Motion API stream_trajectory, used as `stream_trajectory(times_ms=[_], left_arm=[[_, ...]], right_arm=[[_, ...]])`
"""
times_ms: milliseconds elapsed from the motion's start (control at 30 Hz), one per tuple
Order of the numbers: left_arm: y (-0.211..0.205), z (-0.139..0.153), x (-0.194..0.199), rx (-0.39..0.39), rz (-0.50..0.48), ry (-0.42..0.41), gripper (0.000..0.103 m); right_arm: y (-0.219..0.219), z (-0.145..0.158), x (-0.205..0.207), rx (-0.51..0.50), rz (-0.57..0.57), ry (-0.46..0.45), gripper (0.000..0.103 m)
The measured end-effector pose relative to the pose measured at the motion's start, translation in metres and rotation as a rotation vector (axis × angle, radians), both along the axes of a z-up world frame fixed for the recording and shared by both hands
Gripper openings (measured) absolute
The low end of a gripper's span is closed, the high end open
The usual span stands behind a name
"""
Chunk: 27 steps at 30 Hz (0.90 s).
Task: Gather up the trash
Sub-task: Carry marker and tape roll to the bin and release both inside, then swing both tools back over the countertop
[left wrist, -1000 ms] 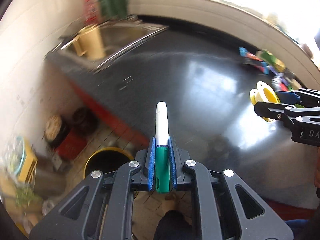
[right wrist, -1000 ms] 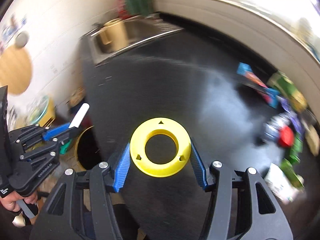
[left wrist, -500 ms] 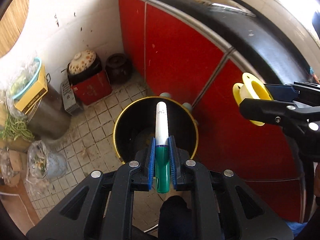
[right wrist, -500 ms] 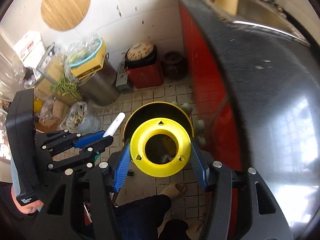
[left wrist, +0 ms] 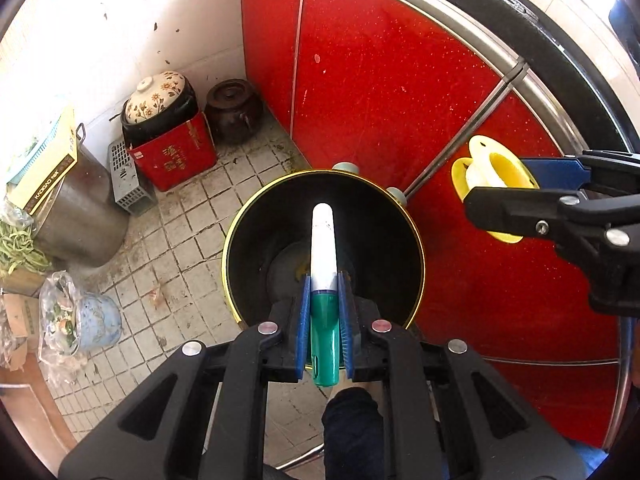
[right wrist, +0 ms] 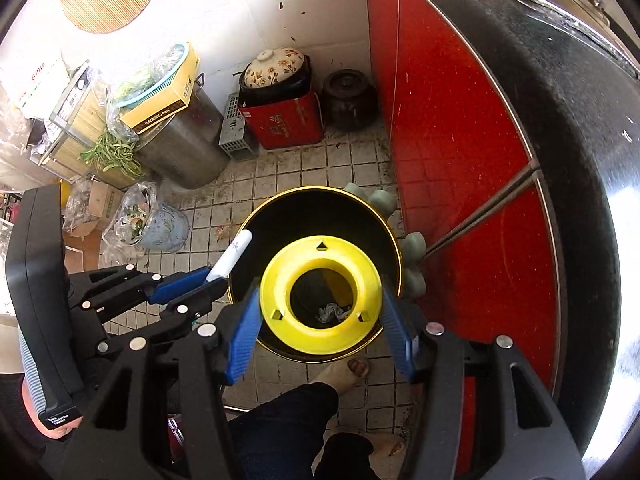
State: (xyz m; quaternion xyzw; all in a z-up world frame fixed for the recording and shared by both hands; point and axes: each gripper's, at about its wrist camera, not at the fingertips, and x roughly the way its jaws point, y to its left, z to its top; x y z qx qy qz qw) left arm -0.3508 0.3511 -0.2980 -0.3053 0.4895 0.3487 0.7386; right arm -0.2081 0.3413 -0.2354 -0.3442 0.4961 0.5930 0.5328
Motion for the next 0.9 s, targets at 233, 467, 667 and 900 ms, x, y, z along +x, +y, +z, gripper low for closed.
stream_trajectory(times_ms=[233,467,667,900], left_arm=[[0.003,0.007,-0.003,0.012,-0.014,0.019,0.053],[-0.016,0.076,0.005,0.109,-0.064,0.001,0.091],[-0.064,0.147,0.065,0.190,-0.221,-0.071,0.096],[-0.163,0.190,0.187,0.195,-0.627,-0.209,0.096]], right_arm=[[0.002,0.013,-0.001,0.023,-0.008,-0.018,0.072],[-0.041,0.088,0.021,0.127,-0.063,0.020,0.088],[-0.139,0.171,0.088,0.247,-0.285,-0.030,0.096],[-0.299,0.210,0.182,0.259,-0.714,-0.208,0.096]])
